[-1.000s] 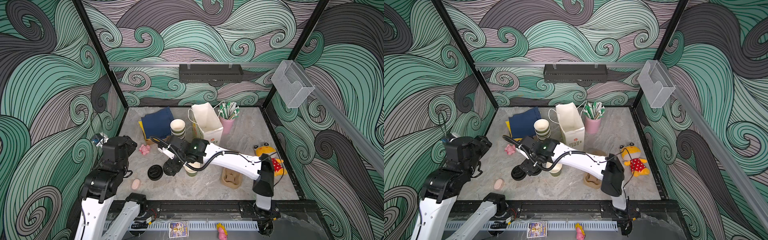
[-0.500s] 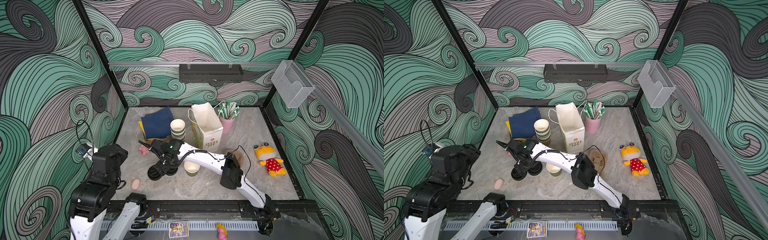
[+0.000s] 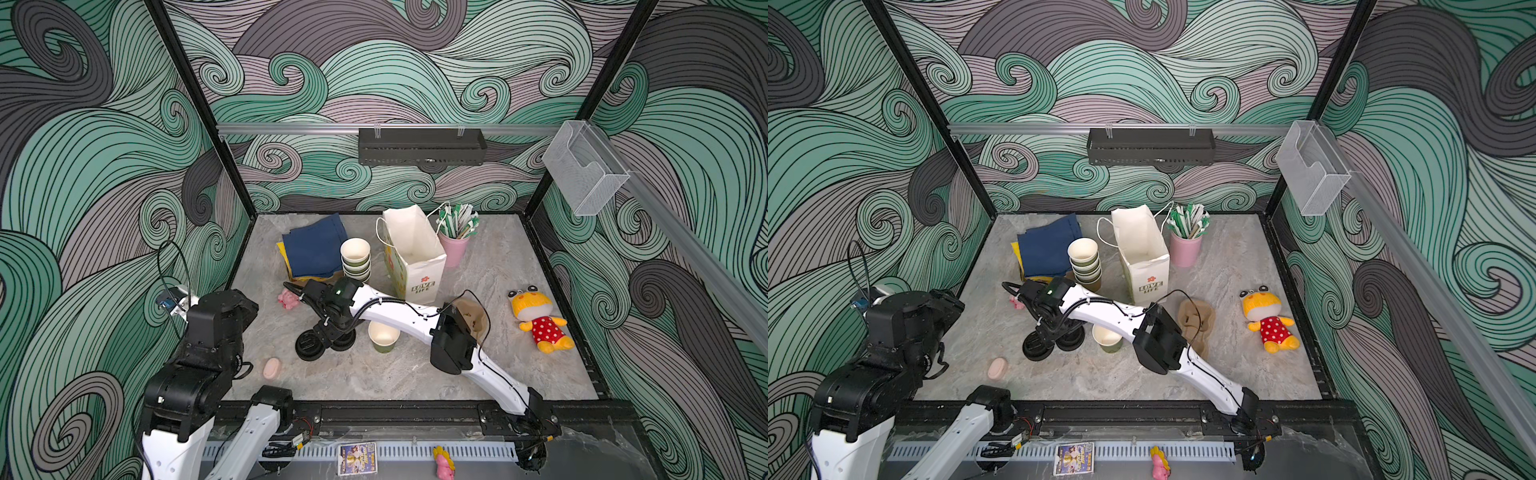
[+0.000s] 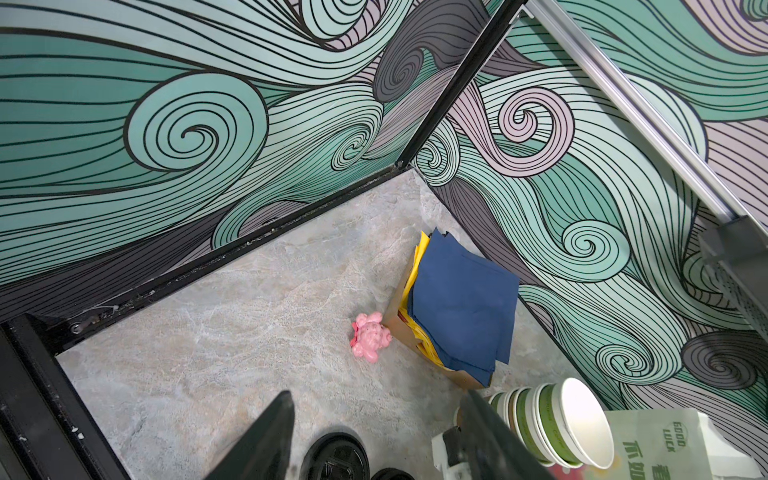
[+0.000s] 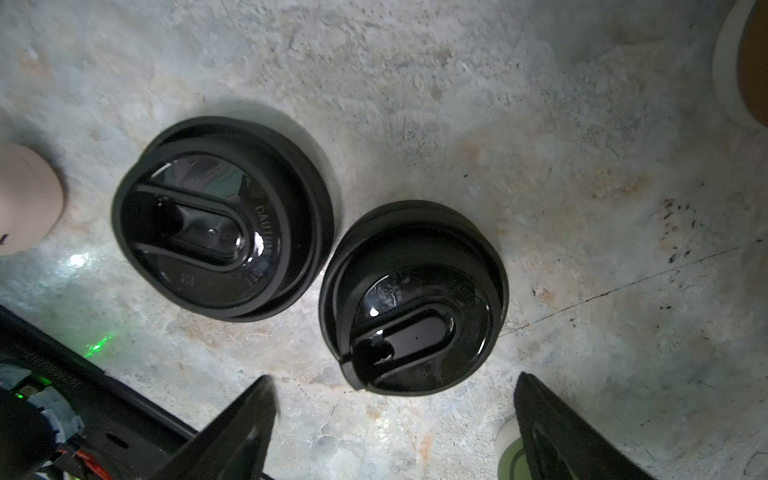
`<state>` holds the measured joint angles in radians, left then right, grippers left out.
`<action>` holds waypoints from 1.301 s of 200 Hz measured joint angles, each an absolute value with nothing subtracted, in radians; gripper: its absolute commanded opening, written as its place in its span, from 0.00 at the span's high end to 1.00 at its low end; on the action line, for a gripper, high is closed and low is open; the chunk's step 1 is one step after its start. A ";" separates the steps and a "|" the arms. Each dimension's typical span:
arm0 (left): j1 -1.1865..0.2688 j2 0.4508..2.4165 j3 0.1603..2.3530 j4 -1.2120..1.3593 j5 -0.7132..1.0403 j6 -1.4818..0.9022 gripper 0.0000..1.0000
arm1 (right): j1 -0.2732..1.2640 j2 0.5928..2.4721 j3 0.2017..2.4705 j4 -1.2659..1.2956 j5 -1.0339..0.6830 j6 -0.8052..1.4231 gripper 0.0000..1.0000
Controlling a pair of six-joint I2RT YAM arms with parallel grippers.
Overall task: Pack the takeout coffee
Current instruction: 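Lower the right gripper onto the nearer black lid and grasp its edge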
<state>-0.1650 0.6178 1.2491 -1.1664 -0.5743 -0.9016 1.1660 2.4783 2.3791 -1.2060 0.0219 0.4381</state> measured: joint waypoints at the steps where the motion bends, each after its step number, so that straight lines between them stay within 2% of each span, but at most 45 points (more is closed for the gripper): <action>1: -0.165 0.618 1.249 -1.166 -0.574 -0.902 0.34 | 1.166 2.479 2.379 -1.206 0.022 0.439 0.15; 28: -0.165 0.618 1.248 -1.166 -0.564 -0.901 0.34 | 1.165 2.499 2.395 -1.208 0.031 0.454 0.20; 195: -0.165 0.633 1.248 -1.154 -0.548 -0.884 0.36 | 1.150 2.568 2.431 -1.206 0.048 0.510 0.19; 260: -0.165 0.640 1.248 -1.151 -0.547 -0.879 0.36 | 1.150 2.578 2.436 -1.206 0.045 0.513 0.25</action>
<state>-0.1650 0.6395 1.2484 -1.1511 -0.5472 -0.8795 1.1496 2.5778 2.4355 -1.2060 0.0448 0.5133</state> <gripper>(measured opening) 0.644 0.767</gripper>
